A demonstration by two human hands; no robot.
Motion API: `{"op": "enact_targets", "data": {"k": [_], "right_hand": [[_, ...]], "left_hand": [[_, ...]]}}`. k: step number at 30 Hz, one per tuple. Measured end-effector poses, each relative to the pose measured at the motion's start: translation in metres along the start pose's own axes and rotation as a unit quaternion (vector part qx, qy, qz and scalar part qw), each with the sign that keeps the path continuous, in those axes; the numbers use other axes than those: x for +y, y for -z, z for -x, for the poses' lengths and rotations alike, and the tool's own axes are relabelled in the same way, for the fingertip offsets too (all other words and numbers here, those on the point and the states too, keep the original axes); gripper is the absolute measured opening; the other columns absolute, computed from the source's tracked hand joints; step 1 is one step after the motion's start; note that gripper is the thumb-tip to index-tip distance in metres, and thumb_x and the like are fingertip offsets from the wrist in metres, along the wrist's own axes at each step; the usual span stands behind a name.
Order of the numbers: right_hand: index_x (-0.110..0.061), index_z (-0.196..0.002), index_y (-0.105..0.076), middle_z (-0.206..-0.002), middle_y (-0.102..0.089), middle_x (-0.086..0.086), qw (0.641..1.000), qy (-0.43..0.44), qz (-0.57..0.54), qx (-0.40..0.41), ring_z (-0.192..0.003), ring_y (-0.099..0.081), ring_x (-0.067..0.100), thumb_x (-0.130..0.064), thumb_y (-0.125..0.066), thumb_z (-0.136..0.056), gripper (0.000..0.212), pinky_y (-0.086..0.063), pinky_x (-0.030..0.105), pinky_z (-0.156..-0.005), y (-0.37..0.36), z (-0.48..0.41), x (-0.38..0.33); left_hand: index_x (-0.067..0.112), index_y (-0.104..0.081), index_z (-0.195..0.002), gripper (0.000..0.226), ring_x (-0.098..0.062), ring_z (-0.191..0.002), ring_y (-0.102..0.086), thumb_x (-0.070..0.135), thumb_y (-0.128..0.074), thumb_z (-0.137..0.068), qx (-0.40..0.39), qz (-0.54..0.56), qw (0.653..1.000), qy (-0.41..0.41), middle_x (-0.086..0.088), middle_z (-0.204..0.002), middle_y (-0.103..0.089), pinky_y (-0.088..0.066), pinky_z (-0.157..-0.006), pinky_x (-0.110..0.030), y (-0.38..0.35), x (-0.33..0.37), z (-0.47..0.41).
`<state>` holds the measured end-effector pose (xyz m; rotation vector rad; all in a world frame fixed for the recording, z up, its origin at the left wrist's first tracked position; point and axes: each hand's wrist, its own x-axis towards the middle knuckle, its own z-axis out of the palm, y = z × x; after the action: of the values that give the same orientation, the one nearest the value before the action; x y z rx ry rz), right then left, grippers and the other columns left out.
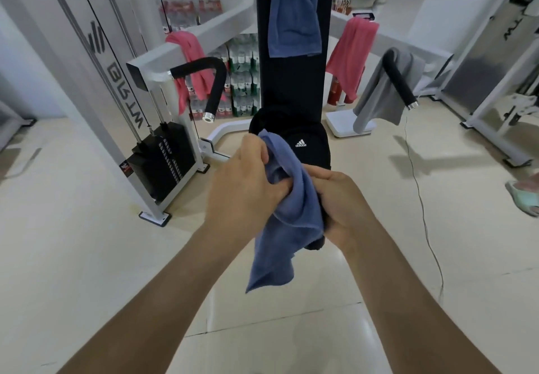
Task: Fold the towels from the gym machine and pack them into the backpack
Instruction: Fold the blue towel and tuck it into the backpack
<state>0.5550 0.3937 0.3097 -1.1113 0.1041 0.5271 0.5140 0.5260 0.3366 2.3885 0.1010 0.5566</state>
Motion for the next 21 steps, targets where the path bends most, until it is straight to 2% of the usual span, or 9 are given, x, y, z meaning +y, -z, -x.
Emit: {"op": "enact_targets", "data": {"k": [2,4,6,9,12,15,17,19,21], "right_hand": [[-0.004,-0.1,-0.072,-0.098,-0.074,0.013,1.0,0.014,0.025,-0.011,-0.088,-0.072,0.02,-0.011,-0.053,-0.094,0.021,-0.058,0.025,-0.074,0.001,0.001,-0.003],[-0.001,-0.098,-0.068,-0.094,-0.071,0.015,0.999,0.005,0.03,-0.039,-0.081,-0.071,0.021,-0.008,-0.052,-0.094,0.018,-0.059,0.027,-0.069,0.001,0.005,-0.002],[-0.002,-0.102,-0.066,-0.091,-0.069,0.014,0.996,-0.005,0.043,-0.074,-0.079,-0.069,0.021,-0.005,-0.05,-0.094,0.019,-0.059,0.028,-0.068,0.0,0.006,0.0],[-0.001,-0.121,-0.061,-0.109,-0.069,0.017,0.99,-0.008,0.03,-0.14,-0.1,-0.068,0.025,-0.007,-0.055,-0.088,0.034,-0.057,0.031,-0.084,-0.001,0.01,0.003],[-0.004,-0.128,-0.055,-0.106,-0.065,0.021,0.99,0.027,0.098,-0.101,-0.09,-0.066,0.023,0.019,-0.046,-0.084,0.05,-0.056,0.027,-0.072,-0.004,0.017,0.001],[-0.015,-0.122,-0.055,-0.097,-0.054,0.018,0.971,0.093,0.212,-0.059,-0.089,-0.06,0.026,0.026,-0.05,-0.076,0.062,-0.051,0.026,-0.068,-0.01,0.024,-0.008],[-0.02,-0.115,-0.057,-0.09,-0.05,0.011,0.954,0.145,0.254,-0.07,-0.092,-0.068,0.027,0.026,-0.054,-0.072,0.062,-0.054,0.031,-0.074,-0.023,0.031,-0.015],[-0.022,-0.112,-0.057,-0.086,-0.05,0.008,0.929,0.211,0.295,-0.069,-0.088,-0.073,0.02,0.025,-0.055,-0.071,0.062,-0.058,0.034,-0.078,-0.035,0.038,-0.02],[-0.026,-0.11,-0.057,-0.087,-0.056,0.004,0.882,0.265,0.387,-0.047,-0.084,-0.07,0.01,0.019,-0.058,-0.073,0.058,-0.058,0.026,-0.076,-0.039,0.041,-0.024]], "left_hand": [[0.022,-0.049,-0.102,0.018,-0.007,-0.065,-0.046,0.024,-0.062,-0.09,-0.004,0.03,0.995,-0.099,0.007,-0.078,-0.048,-0.043,-0.061,-0.017,0.004,-0.006,0.001],[0.021,-0.064,-0.117,0.029,-0.013,-0.085,-0.049,0.018,-0.051,-0.091,-0.052,0.004,0.97,-0.235,-0.002,-0.094,-0.055,-0.044,-0.075,-0.02,0.005,-0.013,0.003],[0.021,-0.073,-0.108,0.032,-0.018,-0.1,-0.046,0.021,-0.05,-0.085,-0.068,-0.044,0.947,-0.311,-0.005,-0.103,-0.057,-0.039,-0.086,-0.02,0.006,-0.022,0.006],[0.023,-0.074,-0.087,0.019,-0.011,-0.102,-0.052,0.028,-0.056,-0.086,-0.086,0.061,0.961,-0.256,0.006,-0.1,-0.062,-0.039,-0.09,-0.021,0.021,-0.028,0.01],[0.017,-0.058,-0.067,0.03,-0.004,-0.059,-0.045,0.031,-0.053,-0.093,-0.178,0.294,0.937,-0.055,0.01,-0.062,-0.048,-0.037,-0.057,-0.02,0.041,-0.034,0.008],[0.023,-0.064,-0.099,0.015,-0.007,-0.061,-0.054,0.032,-0.066,-0.086,-0.236,0.249,0.939,-0.016,0.012,-0.064,-0.058,-0.044,-0.059,-0.026,0.044,-0.04,0.008],[0.037,-0.057,-0.118,0.044,-0.003,-0.069,-0.061,0.036,-0.076,-0.078,-0.254,0.156,0.954,-0.008,0.015,-0.068,-0.063,-0.049,-0.066,-0.027,0.036,-0.046,0.012],[0.023,-0.064,-0.109,0.035,-0.007,-0.071,-0.062,0.041,-0.07,-0.08,-0.234,0.124,0.964,-0.039,0.009,-0.071,-0.066,-0.048,-0.065,-0.028,0.028,-0.046,0.017],[0.004,-0.066,-0.086,0.039,-0.017,-0.06,-0.057,0.043,-0.062,-0.085,-0.206,0.155,0.965,-0.054,-0.013,-0.067,-0.063,-0.047,-0.057,-0.03,0.027,-0.046,0.022]]}}
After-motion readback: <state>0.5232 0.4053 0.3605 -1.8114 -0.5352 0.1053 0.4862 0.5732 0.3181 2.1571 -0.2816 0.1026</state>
